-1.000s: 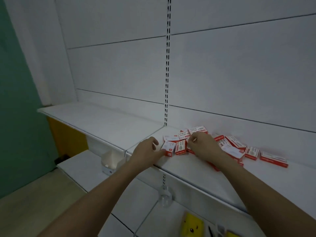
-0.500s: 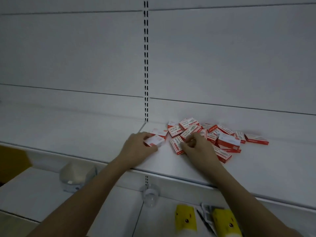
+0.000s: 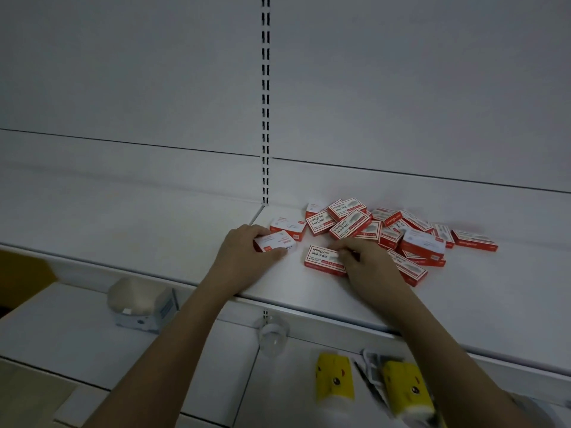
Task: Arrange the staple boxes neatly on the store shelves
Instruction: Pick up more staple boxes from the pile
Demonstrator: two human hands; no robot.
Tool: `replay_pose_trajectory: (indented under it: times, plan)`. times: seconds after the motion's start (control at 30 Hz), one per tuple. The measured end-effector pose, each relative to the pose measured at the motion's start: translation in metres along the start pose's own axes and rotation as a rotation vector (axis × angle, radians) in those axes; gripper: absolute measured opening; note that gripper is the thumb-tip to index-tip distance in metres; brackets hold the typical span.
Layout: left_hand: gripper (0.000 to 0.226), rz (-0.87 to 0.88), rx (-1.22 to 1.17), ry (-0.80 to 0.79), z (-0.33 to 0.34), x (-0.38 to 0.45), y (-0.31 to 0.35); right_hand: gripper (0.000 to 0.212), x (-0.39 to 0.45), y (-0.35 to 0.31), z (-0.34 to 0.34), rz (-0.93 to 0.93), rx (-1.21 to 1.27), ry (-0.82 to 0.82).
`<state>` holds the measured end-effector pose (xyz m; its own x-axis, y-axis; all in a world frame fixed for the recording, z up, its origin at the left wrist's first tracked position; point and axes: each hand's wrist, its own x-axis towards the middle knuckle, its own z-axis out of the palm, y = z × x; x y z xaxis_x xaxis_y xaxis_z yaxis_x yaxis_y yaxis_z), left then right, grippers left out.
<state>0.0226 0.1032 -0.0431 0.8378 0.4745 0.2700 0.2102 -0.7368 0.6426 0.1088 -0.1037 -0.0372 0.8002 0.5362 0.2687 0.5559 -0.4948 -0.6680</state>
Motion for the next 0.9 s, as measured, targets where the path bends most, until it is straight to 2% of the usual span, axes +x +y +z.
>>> replay_pose_trajectory:
  times: [0.1, 0.27, 0.47, 0.63, 0.8, 0.9]
  plan:
    - [0.049, 0.034, -0.103, 0.001, -0.002, -0.003, -0.001, 0.024, -0.002, -0.003, 0.000, -0.018, -0.013, -0.063]
    - [0.049, 0.077, -0.264, 0.016, -0.010, -0.009, 0.003, 0.062, -0.002, -0.003, 0.001, -0.046, -0.155, -0.142]
    - [0.047, 0.059, -0.423, 0.008, -0.017, -0.016, 0.007, 0.048, -0.003, 0.000, 0.001, -0.143, -0.150, -0.108]
    - [0.047, 0.067, -0.494, 0.034, -0.017, -0.015, 0.006, 0.045, -0.004, 0.002, 0.001, -0.146, 0.024, 0.087]
    - [0.043, 0.017, -0.503, 0.044, -0.014, -0.012, 0.006, 0.046, -0.003, 0.004, 0.000, -0.172, 0.083, 0.160]
    - [0.038, -0.038, -0.407, 0.119, -0.010, -0.013, 0.005, 0.047, -0.002, 0.006, 0.001, -0.200, 0.049, 0.168]
